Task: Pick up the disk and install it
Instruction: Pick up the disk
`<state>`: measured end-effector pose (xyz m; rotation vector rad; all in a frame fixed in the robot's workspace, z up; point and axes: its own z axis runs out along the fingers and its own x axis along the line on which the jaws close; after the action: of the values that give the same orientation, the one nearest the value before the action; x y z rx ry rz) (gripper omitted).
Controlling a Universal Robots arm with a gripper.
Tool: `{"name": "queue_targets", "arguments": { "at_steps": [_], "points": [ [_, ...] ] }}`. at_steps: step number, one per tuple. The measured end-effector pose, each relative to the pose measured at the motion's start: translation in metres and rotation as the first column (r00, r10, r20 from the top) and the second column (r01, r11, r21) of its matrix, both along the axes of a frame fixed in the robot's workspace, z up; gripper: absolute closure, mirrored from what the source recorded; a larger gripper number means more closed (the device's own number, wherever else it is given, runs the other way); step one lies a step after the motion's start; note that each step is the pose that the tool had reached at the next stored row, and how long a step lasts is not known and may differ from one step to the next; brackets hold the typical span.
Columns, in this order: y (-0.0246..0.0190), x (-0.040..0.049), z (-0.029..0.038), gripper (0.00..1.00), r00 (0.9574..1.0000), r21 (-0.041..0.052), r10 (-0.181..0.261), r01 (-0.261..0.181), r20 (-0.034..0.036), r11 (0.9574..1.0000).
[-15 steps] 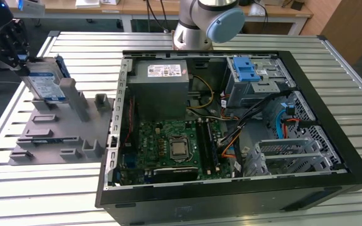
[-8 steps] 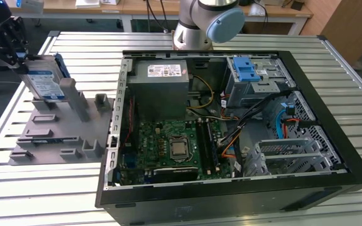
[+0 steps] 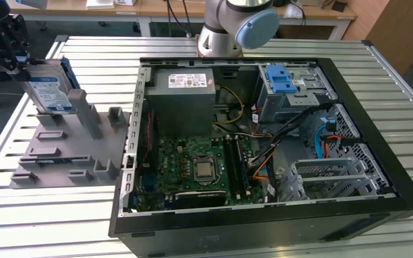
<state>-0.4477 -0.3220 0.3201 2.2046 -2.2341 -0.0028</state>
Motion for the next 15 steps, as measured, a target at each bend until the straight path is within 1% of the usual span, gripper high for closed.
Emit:
{"name": "queue_targets", "arguments": {
  "at_steps": [15],
  "points": [
    [0.0004,0.0000,0.0155,0.64,1.0000,-0.0001,0.000,0.000,-0.0001,1.0000]
  ]
}}
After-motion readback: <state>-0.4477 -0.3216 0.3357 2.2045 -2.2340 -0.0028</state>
